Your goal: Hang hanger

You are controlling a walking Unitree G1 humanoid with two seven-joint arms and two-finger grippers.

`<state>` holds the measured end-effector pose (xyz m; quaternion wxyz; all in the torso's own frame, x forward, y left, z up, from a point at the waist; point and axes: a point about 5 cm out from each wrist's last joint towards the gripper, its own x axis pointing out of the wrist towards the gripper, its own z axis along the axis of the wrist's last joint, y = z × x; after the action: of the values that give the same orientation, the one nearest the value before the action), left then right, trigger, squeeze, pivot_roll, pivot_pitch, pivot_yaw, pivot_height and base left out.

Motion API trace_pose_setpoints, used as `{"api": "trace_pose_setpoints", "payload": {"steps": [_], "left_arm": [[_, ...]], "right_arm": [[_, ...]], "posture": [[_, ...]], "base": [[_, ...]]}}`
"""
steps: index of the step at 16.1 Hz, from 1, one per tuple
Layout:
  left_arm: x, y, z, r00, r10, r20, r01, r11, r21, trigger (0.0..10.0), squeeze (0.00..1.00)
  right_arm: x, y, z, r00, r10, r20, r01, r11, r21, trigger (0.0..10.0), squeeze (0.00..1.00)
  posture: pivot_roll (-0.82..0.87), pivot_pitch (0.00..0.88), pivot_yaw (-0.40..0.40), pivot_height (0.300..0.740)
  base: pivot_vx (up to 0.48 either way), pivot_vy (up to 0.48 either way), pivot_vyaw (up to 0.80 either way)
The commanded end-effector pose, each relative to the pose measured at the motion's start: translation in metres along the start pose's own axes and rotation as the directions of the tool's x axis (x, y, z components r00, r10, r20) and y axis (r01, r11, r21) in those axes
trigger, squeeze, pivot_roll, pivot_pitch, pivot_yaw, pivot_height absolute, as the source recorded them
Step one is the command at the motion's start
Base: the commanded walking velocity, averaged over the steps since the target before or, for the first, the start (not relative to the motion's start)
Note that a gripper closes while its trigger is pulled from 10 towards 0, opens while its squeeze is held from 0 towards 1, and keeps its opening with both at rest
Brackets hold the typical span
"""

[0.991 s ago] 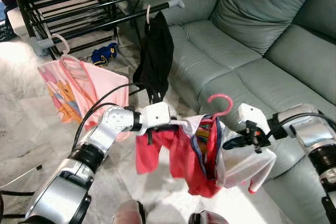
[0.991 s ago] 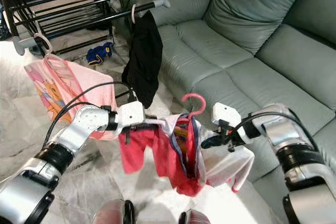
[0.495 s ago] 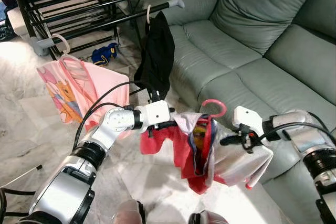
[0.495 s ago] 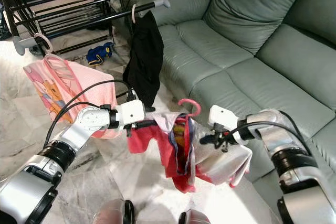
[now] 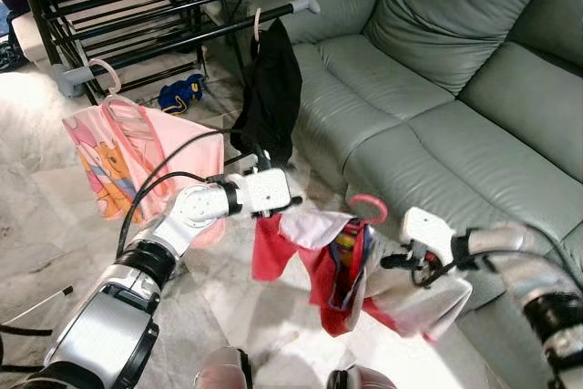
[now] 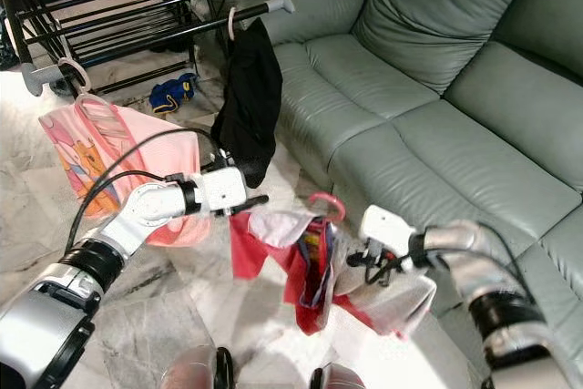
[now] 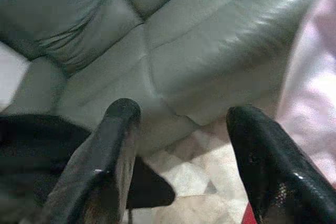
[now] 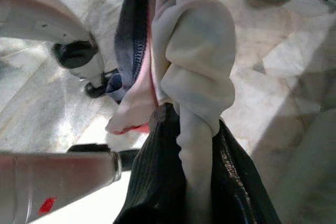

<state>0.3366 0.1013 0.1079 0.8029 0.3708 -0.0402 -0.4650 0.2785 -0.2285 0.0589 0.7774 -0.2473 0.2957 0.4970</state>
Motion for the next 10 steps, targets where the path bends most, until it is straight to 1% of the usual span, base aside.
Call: {"api": "trace_pose_setpoints", "payload": {"steps": [1, 2, 3, 4, 5, 6, 7, 8, 9, 10], "left_arm": [[-0.005, 0.007, -0.002, 0.996, 0.085, -0.009, -0.086, 0.995, -0.049, 10.0, 1.00], [-0.006, 0.008, -0.003, 0.995, 0.103, -0.012, -0.104, 0.993, -0.063, 10.0, 1.00], [-0.012, 0.005, -0.010, 0.980, 0.193, -0.053, -0.199, 0.968, -0.152, 10.0, 1.00], [-0.015, 0.003, -0.012, 0.967, 0.245, -0.070, -0.254, 0.950, -0.181, 10.0, 1.00], [-0.020, -0.001, -0.014, 0.937, 0.336, -0.099, -0.350, 0.898, -0.268, 10.0, 1.00], [-0.023, -0.002, -0.015, 0.913, 0.390, -0.119, -0.407, 0.861, -0.305, 10.0, 1.00], [-0.029, -0.004, -0.013, 0.873, 0.464, -0.151, -0.486, 0.797, -0.359, 10.0, 1.00], [-0.032, -0.005, -0.013, 0.854, 0.493, -0.168, -0.518, 0.768, -0.377, 10.0, 1.00], [-0.040, -0.005, -0.012, 0.799, 0.559, -0.222, -0.596, 0.682, -0.424, 10.0, 0.00], [-0.049, -0.004, -0.013, 0.732, 0.623, -0.276, -0.671, 0.591, -0.447, 10.0, 0.00]], "right_arm": [[0.000, -0.006, 0.006, 0.992, -0.117, 0.039, 0.117, 0.993, 0.007, 0.0, 0.00], [0.001, -0.007, 0.005, 0.988, -0.147, 0.042, 0.146, 0.989, 0.021, 0.0, 0.00], [0.005, -0.004, 0.009, 0.968, -0.232, 0.094, 0.227, 0.972, 0.058, 0.0, 0.00], [0.008, -0.002, 0.012, 0.954, -0.276, 0.120, 0.267, 0.960, 0.088, 0.0, 0.00], [0.011, 0.000, 0.016, 0.923, -0.357, 0.148, 0.338, 0.931, 0.139, 0.0, 0.00], [0.013, 0.002, 0.018, 0.910, -0.383, 0.156, 0.359, 0.919, 0.165, 0.0, 0.00], [0.016, 0.006, 0.022, 0.888, -0.427, 0.169, 0.394, 0.898, 0.198, 0.0, 0.00], [0.018, 0.007, 0.024, 0.876, -0.451, 0.171, 0.413, 0.885, 0.216, 2.5, 0.00], [0.022, 0.013, 0.032, 0.856, -0.480, 0.193, 0.434, 0.869, 0.237, 10.0, 0.00], [0.026, 0.018, 0.038, 0.837, -0.507, 0.206, 0.452, 0.853, 0.260, 10.0, 0.00]], "posture": [[-0.06, 0.055, 0.015, 0.740], [-0.06, 0.058, 0.018, 0.740], [-0.07, 0.059, 0.033, 0.740], [-0.07, 0.060, 0.036, 0.740], [-0.06, 0.069, 0.035, 0.740], [-0.06, 0.070, 0.035, 0.740], [-0.06, 0.067, 0.033, 0.740], [-0.05, 0.069, 0.029, 0.740], [-0.05, 0.069, 0.029, 0.740], [-0.04, 0.068, 0.026, 0.740]], "base": [[0.000, 0.000, 0.00], [0.000, 0.000, 0.00], [0.000, 0.000, 0.00], [0.000, 0.000, 0.00], [0.000, 0.000, 0.00], [0.000, 0.000, 0.00], [0.000, 0.000, 0.00], [0.000, 0.000, 0.00], [0.000, 0.000, 0.00], [0.000, 0.000, 0.00]]}}
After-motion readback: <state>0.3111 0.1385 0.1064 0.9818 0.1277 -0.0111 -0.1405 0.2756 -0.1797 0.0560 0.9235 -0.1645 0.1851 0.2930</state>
